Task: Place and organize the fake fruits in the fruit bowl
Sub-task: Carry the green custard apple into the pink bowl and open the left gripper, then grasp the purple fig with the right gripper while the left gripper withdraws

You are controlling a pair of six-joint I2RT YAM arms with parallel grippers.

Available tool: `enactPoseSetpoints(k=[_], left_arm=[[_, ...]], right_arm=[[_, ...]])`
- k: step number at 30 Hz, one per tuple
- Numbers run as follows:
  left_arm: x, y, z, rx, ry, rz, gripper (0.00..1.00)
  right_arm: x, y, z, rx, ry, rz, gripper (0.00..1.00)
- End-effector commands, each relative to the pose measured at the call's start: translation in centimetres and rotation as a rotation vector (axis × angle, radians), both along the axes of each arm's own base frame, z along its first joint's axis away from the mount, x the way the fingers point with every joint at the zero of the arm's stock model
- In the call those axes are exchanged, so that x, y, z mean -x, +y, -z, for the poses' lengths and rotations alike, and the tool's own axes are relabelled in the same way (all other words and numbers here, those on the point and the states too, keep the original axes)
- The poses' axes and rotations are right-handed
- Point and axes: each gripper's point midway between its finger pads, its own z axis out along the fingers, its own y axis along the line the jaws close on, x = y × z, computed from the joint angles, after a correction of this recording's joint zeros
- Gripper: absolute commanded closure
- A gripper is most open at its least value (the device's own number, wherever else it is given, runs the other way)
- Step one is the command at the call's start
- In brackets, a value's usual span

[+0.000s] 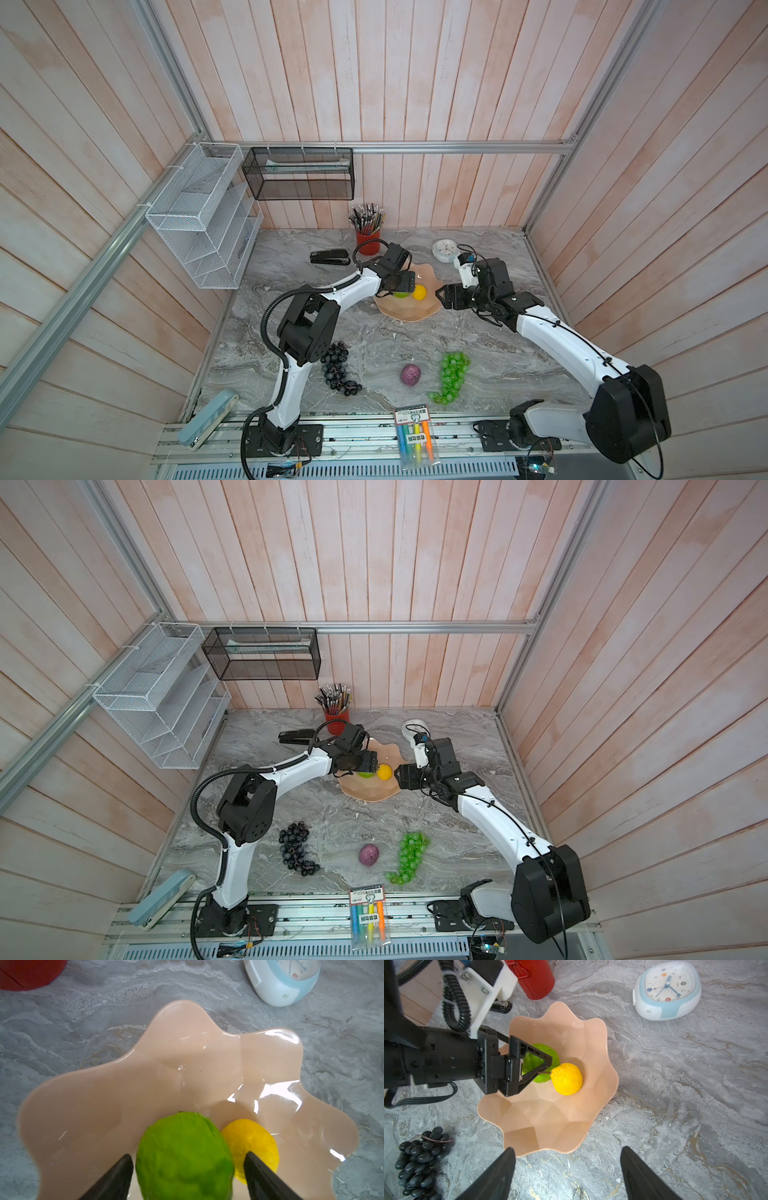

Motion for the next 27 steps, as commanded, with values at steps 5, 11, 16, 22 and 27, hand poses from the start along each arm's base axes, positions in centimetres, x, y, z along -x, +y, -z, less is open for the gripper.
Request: enactPoseSetpoints(k=[5,11,16,22,27], left_arm=[[1.2,2.0,-4.3,0.003,-0.061,-0.034,0.13],[4.6,4.6,-6.3,0.015,-0.080,-0.049,0.13],[8.6,6.7,-6.8,0.078,-0.092,-0.076,0.14],[12.1,8.7,-6.4,0.172,-0.103,-0.118,0.14],[13.2,9.5,-6.5,0.180,-0.106,-0.124,0.14]], right_arm=[[2.2,1.6,-0.1,0.006,0.022,-0.068,0.20],[6.8,5.0,2.0,0.051,0.104,-0.150,0.20],[12.3,8.4,4.7,0.079,0.195,-0.232,0.20],[16.7,10.6,8.3,0.093,0.264,-0.309,0.20],[18.0,11.3,10.0,0.172,0.272,-0.348,0.19]])
